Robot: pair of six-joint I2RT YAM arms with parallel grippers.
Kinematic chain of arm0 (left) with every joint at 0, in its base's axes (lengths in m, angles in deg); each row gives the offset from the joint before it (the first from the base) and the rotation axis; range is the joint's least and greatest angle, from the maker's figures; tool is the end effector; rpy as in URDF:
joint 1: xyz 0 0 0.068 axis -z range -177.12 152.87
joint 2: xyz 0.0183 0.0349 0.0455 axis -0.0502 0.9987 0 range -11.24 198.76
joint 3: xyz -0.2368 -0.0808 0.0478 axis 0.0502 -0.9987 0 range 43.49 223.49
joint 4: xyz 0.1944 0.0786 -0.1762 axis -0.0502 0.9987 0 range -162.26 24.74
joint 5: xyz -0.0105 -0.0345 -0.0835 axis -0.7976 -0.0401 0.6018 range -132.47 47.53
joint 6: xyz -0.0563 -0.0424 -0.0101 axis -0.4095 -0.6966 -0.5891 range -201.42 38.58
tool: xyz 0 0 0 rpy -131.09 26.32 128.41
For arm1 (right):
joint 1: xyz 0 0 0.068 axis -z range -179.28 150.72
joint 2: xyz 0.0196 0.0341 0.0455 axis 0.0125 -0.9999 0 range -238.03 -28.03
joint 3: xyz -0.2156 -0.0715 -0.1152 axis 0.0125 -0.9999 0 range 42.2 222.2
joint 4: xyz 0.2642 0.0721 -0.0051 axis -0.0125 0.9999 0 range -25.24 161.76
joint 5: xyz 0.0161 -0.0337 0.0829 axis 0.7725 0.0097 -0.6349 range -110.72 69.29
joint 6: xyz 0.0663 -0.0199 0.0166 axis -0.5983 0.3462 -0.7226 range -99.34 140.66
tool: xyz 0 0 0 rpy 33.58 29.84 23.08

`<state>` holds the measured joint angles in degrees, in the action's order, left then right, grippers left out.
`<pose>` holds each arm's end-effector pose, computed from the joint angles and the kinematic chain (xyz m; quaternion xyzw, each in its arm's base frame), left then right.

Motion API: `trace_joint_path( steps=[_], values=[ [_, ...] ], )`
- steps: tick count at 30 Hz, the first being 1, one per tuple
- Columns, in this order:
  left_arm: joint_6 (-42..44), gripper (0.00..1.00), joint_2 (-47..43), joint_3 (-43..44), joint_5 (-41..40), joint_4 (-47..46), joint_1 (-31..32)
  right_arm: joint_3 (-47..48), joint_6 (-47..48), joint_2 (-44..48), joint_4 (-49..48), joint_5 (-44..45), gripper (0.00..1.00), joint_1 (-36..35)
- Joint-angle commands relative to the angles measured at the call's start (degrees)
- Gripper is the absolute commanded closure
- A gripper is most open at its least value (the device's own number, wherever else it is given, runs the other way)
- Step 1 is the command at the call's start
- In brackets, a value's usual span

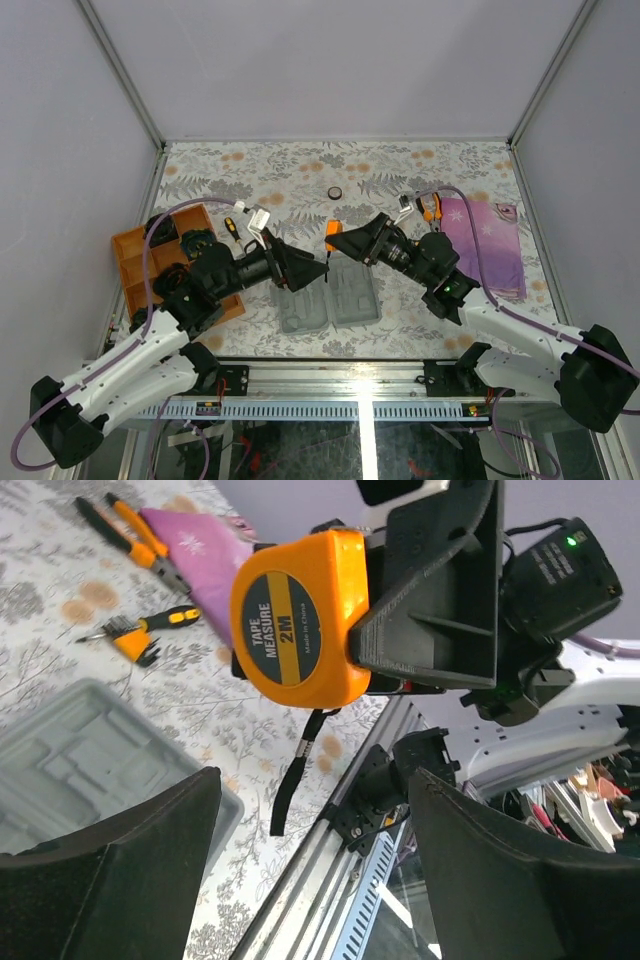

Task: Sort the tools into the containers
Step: Place the engineering item in the storage box.

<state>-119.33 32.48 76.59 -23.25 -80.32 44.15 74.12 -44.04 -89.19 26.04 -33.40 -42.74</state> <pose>0.1653 -0.1707 0.2885 0.1362 0.7090 -0.5272 0.4482 0.1986 0.2058 0.2761 0.0356 0.6469 0.6561 0.3871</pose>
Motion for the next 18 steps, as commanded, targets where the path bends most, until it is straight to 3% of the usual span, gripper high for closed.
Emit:
trace_joint_path(
  steps=[1,18],
  values=[
    [3.0,0.27,1.3,3.0,6.5,-9.7,0.4,4.8,-1.1,1.1,-7.0,-3.9,0.54,-0.4],
    [-3.4,0.57,7.6,7.0,12.4,-19.4,0.5,5.2,-1.1,4.1,-6.1,-5.7,0.54,-0.3]
  ],
)
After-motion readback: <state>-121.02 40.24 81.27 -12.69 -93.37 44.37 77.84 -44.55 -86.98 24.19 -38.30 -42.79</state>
